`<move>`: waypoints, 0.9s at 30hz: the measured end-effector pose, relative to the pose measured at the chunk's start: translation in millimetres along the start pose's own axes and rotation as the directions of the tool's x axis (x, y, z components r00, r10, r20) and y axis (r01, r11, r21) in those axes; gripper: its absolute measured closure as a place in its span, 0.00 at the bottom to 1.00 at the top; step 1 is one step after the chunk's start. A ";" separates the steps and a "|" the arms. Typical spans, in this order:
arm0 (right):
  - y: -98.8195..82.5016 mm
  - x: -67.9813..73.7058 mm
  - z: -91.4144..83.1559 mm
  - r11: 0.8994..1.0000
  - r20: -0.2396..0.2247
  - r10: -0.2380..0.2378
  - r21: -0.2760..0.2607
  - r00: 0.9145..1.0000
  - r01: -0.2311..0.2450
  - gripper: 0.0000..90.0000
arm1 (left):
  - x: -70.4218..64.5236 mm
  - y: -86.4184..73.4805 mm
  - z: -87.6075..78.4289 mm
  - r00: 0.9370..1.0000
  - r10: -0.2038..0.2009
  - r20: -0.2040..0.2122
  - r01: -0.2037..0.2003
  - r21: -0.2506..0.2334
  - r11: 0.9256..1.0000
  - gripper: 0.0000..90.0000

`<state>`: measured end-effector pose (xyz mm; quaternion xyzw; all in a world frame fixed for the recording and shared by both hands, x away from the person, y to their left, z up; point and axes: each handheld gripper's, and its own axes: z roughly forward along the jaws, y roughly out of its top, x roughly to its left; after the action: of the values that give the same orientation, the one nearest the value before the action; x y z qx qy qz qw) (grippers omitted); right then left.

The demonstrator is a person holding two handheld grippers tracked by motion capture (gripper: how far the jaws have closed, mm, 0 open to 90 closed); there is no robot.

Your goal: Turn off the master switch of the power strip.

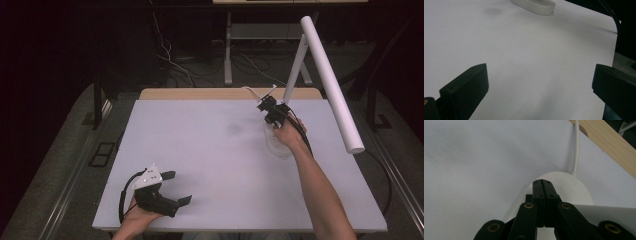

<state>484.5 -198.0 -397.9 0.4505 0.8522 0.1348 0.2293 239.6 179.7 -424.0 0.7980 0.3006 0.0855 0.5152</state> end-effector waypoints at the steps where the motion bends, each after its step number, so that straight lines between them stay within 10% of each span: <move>1: 0.0 0.0 0.0 1.000 0.000 0.000 0.000 1.000 0.000 0.99 | 0.0 0.0 0.0 1.000 0.001 0.000 -0.001 0.001 1.000 0.00; 27: -3.7 1.3 7.5 0.999 0.022 0.034 -0.008 0.999 -0.034 1.00 | -0.9 0.6 0.7 1.000 0.006 0.003 -0.006 0.007 1.000 0.00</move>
<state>485.1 -198.9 -406.3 0.4654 0.8414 0.1368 0.2382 239.5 178.4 -423.6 0.8009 0.2978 0.0847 0.5126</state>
